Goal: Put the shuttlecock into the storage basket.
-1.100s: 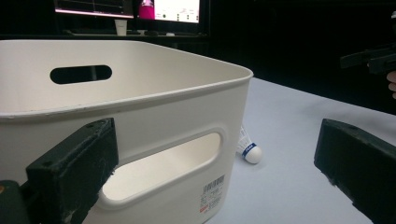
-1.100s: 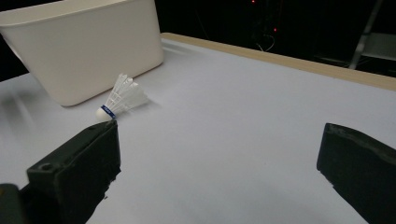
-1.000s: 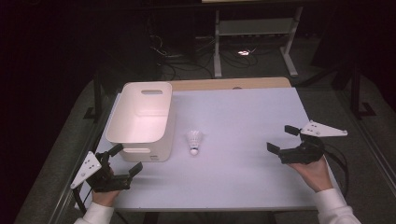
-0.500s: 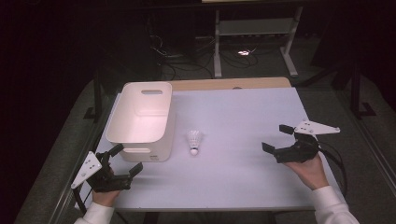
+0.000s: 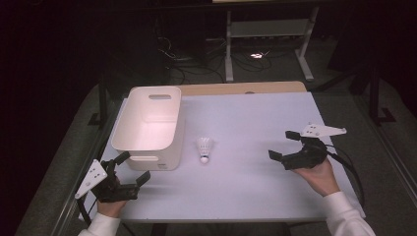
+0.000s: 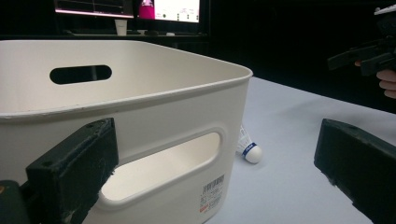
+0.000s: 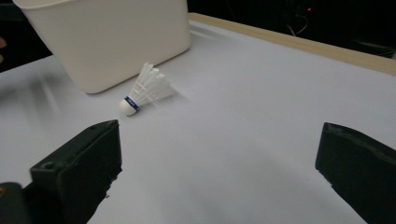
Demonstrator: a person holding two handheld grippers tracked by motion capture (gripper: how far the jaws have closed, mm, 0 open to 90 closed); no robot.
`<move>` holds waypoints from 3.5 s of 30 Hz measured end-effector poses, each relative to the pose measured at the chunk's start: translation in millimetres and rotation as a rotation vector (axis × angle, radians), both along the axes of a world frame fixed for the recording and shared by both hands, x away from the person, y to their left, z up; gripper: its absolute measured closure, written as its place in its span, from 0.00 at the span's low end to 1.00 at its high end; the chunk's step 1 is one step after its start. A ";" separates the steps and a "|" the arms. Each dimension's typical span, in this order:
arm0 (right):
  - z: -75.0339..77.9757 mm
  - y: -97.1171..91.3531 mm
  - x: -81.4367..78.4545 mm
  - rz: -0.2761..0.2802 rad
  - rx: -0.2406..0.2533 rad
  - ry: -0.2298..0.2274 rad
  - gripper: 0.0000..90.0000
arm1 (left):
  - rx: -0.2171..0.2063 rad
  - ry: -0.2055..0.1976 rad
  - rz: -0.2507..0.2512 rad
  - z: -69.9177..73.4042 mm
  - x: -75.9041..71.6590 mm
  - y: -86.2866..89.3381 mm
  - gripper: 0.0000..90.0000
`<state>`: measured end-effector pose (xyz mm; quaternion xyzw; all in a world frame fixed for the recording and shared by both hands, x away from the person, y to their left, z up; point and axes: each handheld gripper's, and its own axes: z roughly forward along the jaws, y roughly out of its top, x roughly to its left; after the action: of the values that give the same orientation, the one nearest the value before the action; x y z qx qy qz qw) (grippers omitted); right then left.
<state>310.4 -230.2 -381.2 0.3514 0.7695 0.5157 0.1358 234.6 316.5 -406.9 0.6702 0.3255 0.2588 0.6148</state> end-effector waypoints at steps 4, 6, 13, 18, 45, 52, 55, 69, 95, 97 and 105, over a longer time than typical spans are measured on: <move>0.8 4.4 4.0 0.015 0.007 0.025 0.02 | -0.006 0.000 0.000 -0.1 -0.2 -0.2 0.00; 2.0 7.2 5.3 0.031 -0.003 0.023 0.04 | -0.005 0.000 0.000 -0.1 -0.1 -0.2 0.00; 7.5 17.0 8.9 0.055 -0.024 0.023 0.06 | -0.009 -0.001 -0.001 0.1 -0.4 -0.4 0.00; 10.3 26.7 12.4 0.077 -0.044 0.020 0.06 | -0.010 0.000 0.000 0.1 -0.5 -0.3 0.00; 4.5 65.0 27.6 0.140 -0.058 0.048 0.06 | -0.005 0.001 -0.004 0.3 -0.4 -1.1 0.00; 1.6 76.5 30.1 0.158 -0.072 0.061 0.06 | -0.003 -0.001 -0.004 0.4 -0.2 -0.8 0.00; 0.7 81.3 32.2 0.167 -0.073 0.059 0.06 | -0.001 0.000 -0.003 0.3 -0.1 -0.5 0.00; -3.9 101.9 43.4 0.191 -0.075 0.086 0.06 | 0.001 0.000 -0.005 0.4 0.1 -0.5 0.00; -13.3 141.4 69.9 0.233 -0.114 0.129 0.07 | -0.010 -0.002 -0.010 0.3 0.5 -0.6 0.00; -15.7 142.9 71.9 0.234 -0.121 0.128 0.07 | -0.011 0.000 -0.009 0.3 0.6 -0.7 0.00; -19.8 148.6 78.9 0.233 -0.160 0.154 0.08 | -0.013 0.001 -0.011 0.3 0.6 -1.4 0.00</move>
<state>389.4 -81.6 -400.9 0.2865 0.8517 0.4366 0.0434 235.2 315.1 -406.6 0.6680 0.3239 0.2528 0.6205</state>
